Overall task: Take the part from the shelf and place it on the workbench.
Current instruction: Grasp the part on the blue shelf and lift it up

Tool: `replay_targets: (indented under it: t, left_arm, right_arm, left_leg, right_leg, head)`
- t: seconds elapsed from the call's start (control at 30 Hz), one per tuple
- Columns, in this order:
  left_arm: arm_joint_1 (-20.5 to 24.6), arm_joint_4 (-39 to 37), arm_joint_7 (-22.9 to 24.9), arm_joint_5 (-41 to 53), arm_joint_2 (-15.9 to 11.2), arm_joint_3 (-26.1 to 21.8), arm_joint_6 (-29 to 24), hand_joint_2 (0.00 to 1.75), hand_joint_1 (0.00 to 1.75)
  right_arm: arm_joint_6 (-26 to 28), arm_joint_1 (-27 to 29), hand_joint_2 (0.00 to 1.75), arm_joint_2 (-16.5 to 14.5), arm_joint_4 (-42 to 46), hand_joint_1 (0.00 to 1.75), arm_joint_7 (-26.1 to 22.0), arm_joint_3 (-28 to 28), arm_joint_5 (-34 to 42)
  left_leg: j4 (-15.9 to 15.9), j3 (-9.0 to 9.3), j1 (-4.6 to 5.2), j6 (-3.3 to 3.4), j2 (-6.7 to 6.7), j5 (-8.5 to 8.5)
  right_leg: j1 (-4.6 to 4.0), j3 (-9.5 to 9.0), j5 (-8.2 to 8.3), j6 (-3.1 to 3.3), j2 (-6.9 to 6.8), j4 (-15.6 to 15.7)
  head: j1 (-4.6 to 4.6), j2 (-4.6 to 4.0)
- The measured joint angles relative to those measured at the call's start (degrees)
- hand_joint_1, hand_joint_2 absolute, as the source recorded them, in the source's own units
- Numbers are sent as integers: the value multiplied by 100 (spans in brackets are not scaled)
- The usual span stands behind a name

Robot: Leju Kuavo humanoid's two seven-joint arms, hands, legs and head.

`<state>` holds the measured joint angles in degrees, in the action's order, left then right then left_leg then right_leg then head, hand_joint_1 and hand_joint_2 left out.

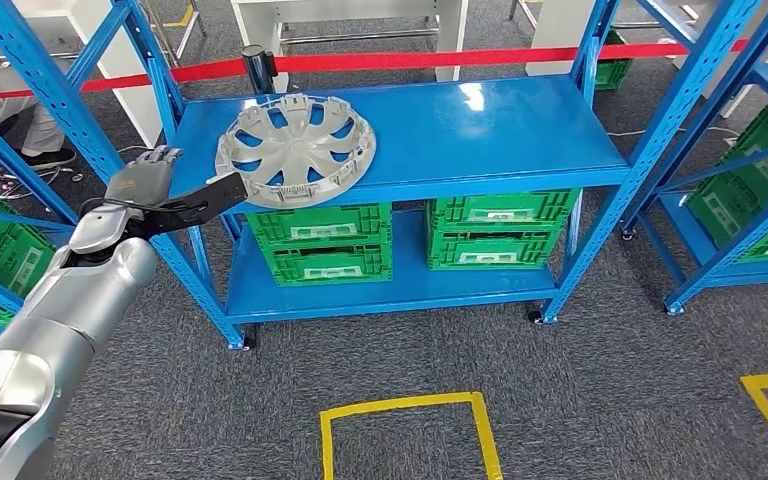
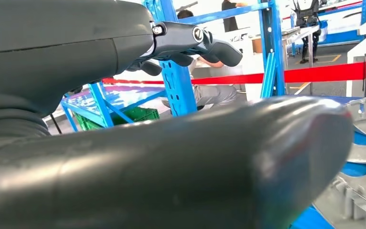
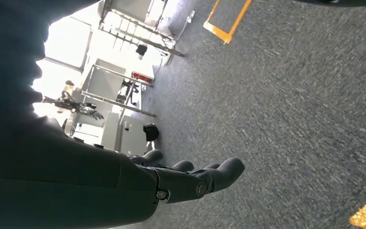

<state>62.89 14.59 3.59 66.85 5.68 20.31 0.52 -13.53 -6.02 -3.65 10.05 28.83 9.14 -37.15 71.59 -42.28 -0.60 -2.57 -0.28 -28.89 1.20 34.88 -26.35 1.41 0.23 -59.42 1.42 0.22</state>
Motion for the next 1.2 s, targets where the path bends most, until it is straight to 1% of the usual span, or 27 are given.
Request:
replay_targets:
  t: [0.03, 0.07, 0.1, 0.13, 0.27, 0.3, 0.33, 0.4, 0.43, 0.47, 0.5, 0.53, 0.57, 0.6, 0.63, 0.73, 0.8, 0.83, 0.9, 0.93, 0.97, 1.0, 1.03, 1.07, 1.1, 1.13, 1.2]
  left_arm:
    - [8, -1, 1, 5, 0, 3, 0, 0, 0]
    - [21, 0, 0, 12, 1, 11, 0, 0, 0]
    - [32, 1, -1, 21, 4, 20, 0, 0, 0]
    - [38, 2, -2, 29, 8, 30, 0, 0, 0]
    - [39, 11, 4, 47, 14, 44, -1, 0, 0]
    - [47, 15, 6, 51, 15, 47, -3, 0, 0]
    - [49, 17, 5, 54, 19, 51, -4, 0, 0]
    - [31, 12, 2, 58, 25, 58, -5, 0, 0]
    - [13, 7, 0, 61, 27, 60, -4, 0, 0]
    - [0, 3, -1, 66, 27, 62, -4, 0, 0]
    - [-6, 0, -1, 74, 27, 64, -5, 0, 0]
    - [-6, -2, -1, 84, 27, 67, -6, 0, 0]
    - [-1, -3, -2, 93, 27, 69, -7, 0, 0]
    - [5, -3, -2, 100, 27, 70, -8, 0, 0]
    - [10, -4, -2, 103, 25, 72, -9, 0, 0]
    - [20, 3, -1, 104, 19, 72, -13, 0, 0]
    - [37, 16, -1, 104, 0, 73, -21, 0, 0]
    - [38, 19, -1, 104, -10, 74, -25, 0, 0]
    - [15, 7, -4, 104, -25, 76, -26, 0, 0]
    - [-9, -2, -5, 104, -31, 76, -26, 0, 0]
    - [-31, -10, -7, 104, -38, 76, -26, 0, 0]
    - [-41, -15, -6, 104, -45, 76, -26, 0, 0]
    - [-42, -18, -5, 105, -54, 76, -26, 0, 0]
    - [-39, -20, -4, 105, -61, 76, -26, 0, 0]
    - [-26, -22, -3, 106, -67, 77, -26, 0, 0]
    - [-15, -23, -4, 107, -71, 78, -26, 0, 0]
    - [7, -20, -4, 108, -70, 79, -26, 0, 0]
  right_arm:
    - [0, 0, 175, 0, 0, 0, -1, 0, -2]
    - [0, -5, 175, 0, 0, 0, -2, 0, -4]
    - [0, -12, 175, 0, 0, 0, -2, 0, -5]
    - [0, -17, 175, 0, 0, 0, -3, 0, -5]
    - [0, -23, 175, 0, 0, 0, -9, 0, -8]
    - [-1, -25, 175, 0, 0, 0, -16, 0, -8]
    - [-1, -25, 175, 0, 0, 0, -26, 0, -9]
    - [-2, -24, 175, 0, 0, 0, -39, 0, -11]
    - [-2, -21, 175, 0, 0, 0, -43, 0, -15]
    - [-2, -16, 175, 0, 0, 0, -45, 0, -19]
    - [-2, -12, 175, 0, 0, 0, -46, 0, -25]
    - [-2, -9, 175, 1, 0, 0, -48, 0, -31]
    - [-2, -9, 175, 1, 0, 0, -49, 0, -35]
    - [-2, -14, 175, 1, 0, 0, -48, 0, -39]
    - [-2, -19, 175, 1, 0, 0, -47, 0, -42]
    - [-2, -28, 175, -3, 1, 0, -44, 0, -48]
    - [-2, -27, 175, -8, 1, 0, -45, 0, -56]
    - [-1, -28, 175, -9, 1, 0, -45, 0, -60]
    - [0, -32, 175, -8, 0, 0, -46, 0, -64]
    - [0, -29, 175, -9, 0, 0, -46, 0, -64]
    - [-1, -23, 175, -9, 0, 0, -46, 0, -64]
    - [-1, -16, 175, -9, 0, 0, -45, 0, -65]
    - [-1, -12, 175, -9, 0, 0, -45, 0, -67]
    - [-1, -11, 175, -9, 0, 0, -45, 0, -69]
    - [0, -17, 175, -9, 0, 0, -45, 0, -72]
    - [0, -27, 175, -9, 0, 0, -45, 0, -76]
    - [0, -43, 175, -9, 0, 0, -42, 0, -86]
  left_leg:
    - [-388, 166, -6, 6, 3, 220]
    - [-771, 353, -1, 17, 4, 369]
    - [-1048, 492, 8, 41, 3, 449]
    - [-1206, 575, 19, 71, 0, 462]
    - [-1281, 644, 32, 232, -13, 417]
    - [-1301, 672, 22, 270, -13, 415]
    - [-1313, 697, 18, 305, -15, 405]
    - [-1306, 726, 40, 351, -17, 363]
    - [-1298, 746, 54, 362, -21, 335]
    - [-1288, 774, 65, 366, -24, 301]
    - [-1278, 811, 72, 362, -29, 263]
    - [-1268, 854, 76, 353, -31, 220]
    - [-1259, 891, 88, 336, -31, 176]
    - [-1253, 917, 99, 314, -36, 137]
    - [-1255, 934, 108, 286, -40, 106]
    - [-1280, 975, 109, 197, -46, 46]
    - [-1062, 902, 103, 134, -36, -53]
    - [-787, 766, 87, 103, -30, -150]
    - [-33, 326, 51, 49, -20, -374]
    - [247, 124, 33, 29, -15, -413]
    - [334, 0, 15, 12, -10, -329]
    - [193, -12, 1, 2, -5, -129]
    - [-142, 74, -10, -3, 0, 153]
    - [-538, 212, -14, -7, 4, 417]
    - [-896, 367, -5, 4, 6, 565]
    - [-1133, 481, 7, 32, 5, 619]
    - [-1290, 583, 38, 120, -6, 526]
  right_leg:
    - [8, -27, -21, -25, 2, 0]
    - [4, -47, -47, -58, 4, -6]
    - [1, -61, -70, -95, 4, -7]
    - [-6, -72, -89, -134, 4, -3]
    - [10, -79, -163, -270, -3, -51]
    - [10, 7, -252, -290, -4, -232]
    - [9, 167, -381, -303, -4, -536]
    - [-2, 615, -630, -312, -3, -1278]
    - [-8, 789, -637, -310, -3, -1504]
    - [-15, 860, -529, -299, -3, -1516]
    - [-24, 816, -322, -279, -3, -1304]
    - [-34, 682, -65, -249, -4, -933]
    - [-51, 520, 116, -212, -6, -553]
    - [-67, 378, 218, -177, -9, -253]
    - [-83, 287, 240, -144, -10, -73]
    - [-80, 189, 157, -65, -11, 35]
    - [-44, 81, 116, 2, -16, 84]
    - [-36, 22, 86, 30, -20, 100]
    - [-32, -84, 0, 61, -19, 102]
    - [-29, -137, -46, 59, -14, 101]
    - [-22, -200, -100, 49, -7, 98]
    - [-14, -270, -155, 35, 1, 94]
    - [-2, -348, -216, 15, 7, 90]
    - [5, -415, -283, -15, 12, 90]
    - [5, -467, -341, -52, 16, 87]
    - [3, -502, -383, -92, 18, 97]
    - [-1, -546, -391, -169, 18, 95]
  head:
    - [1, 0]
    - [2, 0]
    - [-2, 0]
    - [-4, 0]
    - [-11, 0]
    - [-16, 0]
    - [-23, 0]
    - [-33, 0]
    - [-33, 0]
    - [-34, 0]
    - [-34, 0]
    - [-34, 0]
    - [-33, 0]
    - [-31, 0]
    - [-29, 0]
    - [-31, 0]
    - [-20, 0]
    - [-15, 0]
    - [-7, 0]
    - [-7, 0]
    - [-6, 0]
    - [-7, 0]
    - [-7, 0]
    - [-7, 0]
    - [1, 0]
    - [3, 0]
    - [8, 0]
